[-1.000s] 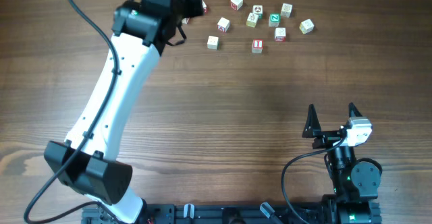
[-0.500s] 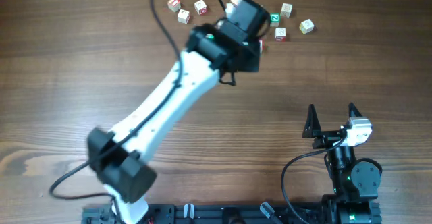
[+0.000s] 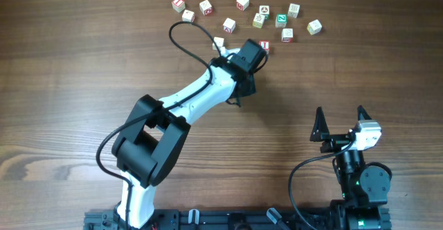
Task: Form a tower
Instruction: 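Lower the left gripper and grasp the blue-lettered H block, then carry the block to the table centre and open the left gripper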
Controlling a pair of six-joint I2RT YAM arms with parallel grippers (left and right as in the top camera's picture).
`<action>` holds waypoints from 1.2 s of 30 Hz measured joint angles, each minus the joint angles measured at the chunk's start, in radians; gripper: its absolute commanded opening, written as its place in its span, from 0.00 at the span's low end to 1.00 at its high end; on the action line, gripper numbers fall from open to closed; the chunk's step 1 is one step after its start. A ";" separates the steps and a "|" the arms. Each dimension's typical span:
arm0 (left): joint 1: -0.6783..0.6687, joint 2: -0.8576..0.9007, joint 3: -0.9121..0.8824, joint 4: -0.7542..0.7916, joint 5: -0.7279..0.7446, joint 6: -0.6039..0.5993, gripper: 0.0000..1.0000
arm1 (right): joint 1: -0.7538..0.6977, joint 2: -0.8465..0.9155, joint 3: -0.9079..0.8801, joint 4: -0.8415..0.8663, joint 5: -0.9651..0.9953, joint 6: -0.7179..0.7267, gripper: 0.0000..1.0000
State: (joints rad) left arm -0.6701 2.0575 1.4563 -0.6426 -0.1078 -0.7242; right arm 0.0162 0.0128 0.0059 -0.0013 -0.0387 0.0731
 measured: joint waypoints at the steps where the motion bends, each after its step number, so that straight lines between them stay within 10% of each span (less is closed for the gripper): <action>1: 0.004 0.000 -0.038 0.052 0.000 0.000 0.31 | 0.000 0.000 0.000 0.000 -0.001 0.000 1.00; 20: 0.075 0.028 -0.119 0.312 -0.054 0.130 0.29 | 0.000 0.000 0.000 0.000 -0.006 0.000 1.00; 36: 0.017 0.037 -0.116 0.327 -0.051 0.151 0.49 | 0.000 0.000 0.000 0.000 -0.006 0.000 1.00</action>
State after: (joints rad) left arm -0.6529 2.0945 1.3403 -0.3153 -0.1585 -0.5735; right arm 0.0162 0.0128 0.0059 -0.0013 -0.0448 0.0731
